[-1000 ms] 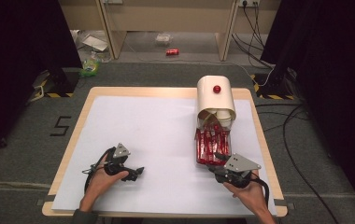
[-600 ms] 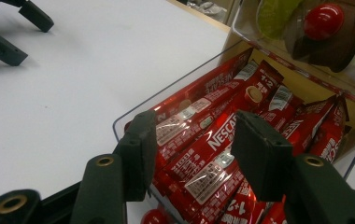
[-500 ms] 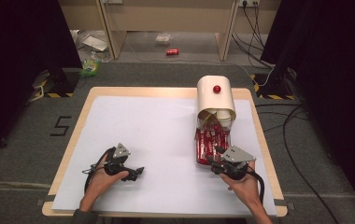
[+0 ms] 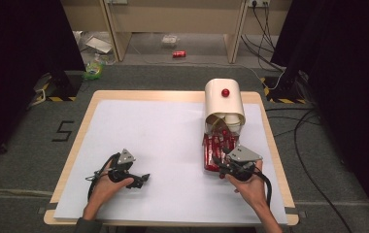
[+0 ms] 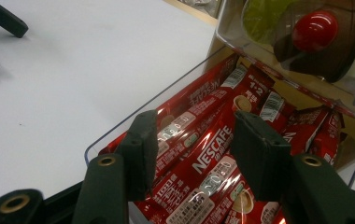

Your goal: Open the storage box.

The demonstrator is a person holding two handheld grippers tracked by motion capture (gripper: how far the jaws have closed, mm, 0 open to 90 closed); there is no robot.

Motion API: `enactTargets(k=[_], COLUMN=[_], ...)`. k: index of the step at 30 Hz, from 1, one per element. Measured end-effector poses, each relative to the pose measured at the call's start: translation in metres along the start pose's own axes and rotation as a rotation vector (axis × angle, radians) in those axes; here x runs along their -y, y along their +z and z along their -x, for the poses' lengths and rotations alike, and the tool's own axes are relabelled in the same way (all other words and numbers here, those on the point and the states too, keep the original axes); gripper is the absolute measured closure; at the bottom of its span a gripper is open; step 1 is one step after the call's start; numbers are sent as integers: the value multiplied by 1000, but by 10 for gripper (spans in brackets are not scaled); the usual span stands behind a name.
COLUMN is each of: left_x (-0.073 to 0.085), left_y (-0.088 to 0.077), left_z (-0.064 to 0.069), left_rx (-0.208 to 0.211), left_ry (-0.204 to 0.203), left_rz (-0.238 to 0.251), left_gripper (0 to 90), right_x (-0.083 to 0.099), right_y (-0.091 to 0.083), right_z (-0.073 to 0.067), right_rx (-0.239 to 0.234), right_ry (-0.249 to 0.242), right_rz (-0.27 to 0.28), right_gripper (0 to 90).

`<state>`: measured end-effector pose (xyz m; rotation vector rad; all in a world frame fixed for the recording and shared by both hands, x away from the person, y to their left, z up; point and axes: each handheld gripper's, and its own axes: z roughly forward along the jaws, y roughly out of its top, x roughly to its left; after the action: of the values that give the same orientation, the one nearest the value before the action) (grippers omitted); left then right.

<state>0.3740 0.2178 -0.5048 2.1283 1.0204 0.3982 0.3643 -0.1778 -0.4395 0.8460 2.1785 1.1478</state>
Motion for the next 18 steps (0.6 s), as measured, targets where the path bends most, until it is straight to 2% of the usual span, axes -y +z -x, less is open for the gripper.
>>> enactTargets(k=[5, 6, 18], left_x=[0, 0, 0], left_y=[0, 0, 0], left_z=[0, 0, 0], left_rx=[-1, -1, 1], left_ry=[-1, -1, -1], left_rz=[0, 0, 0], left_gripper=[0, 0, 0], right_x=[-3, -3, -7], right_y=[5, 9, 19], right_z=[0, 0, -1], right_rx=[2, -2, -7], right_ry=[9, 11, 24], right_rz=[-13, -32, -61], right_gripper=[520, 523, 525])
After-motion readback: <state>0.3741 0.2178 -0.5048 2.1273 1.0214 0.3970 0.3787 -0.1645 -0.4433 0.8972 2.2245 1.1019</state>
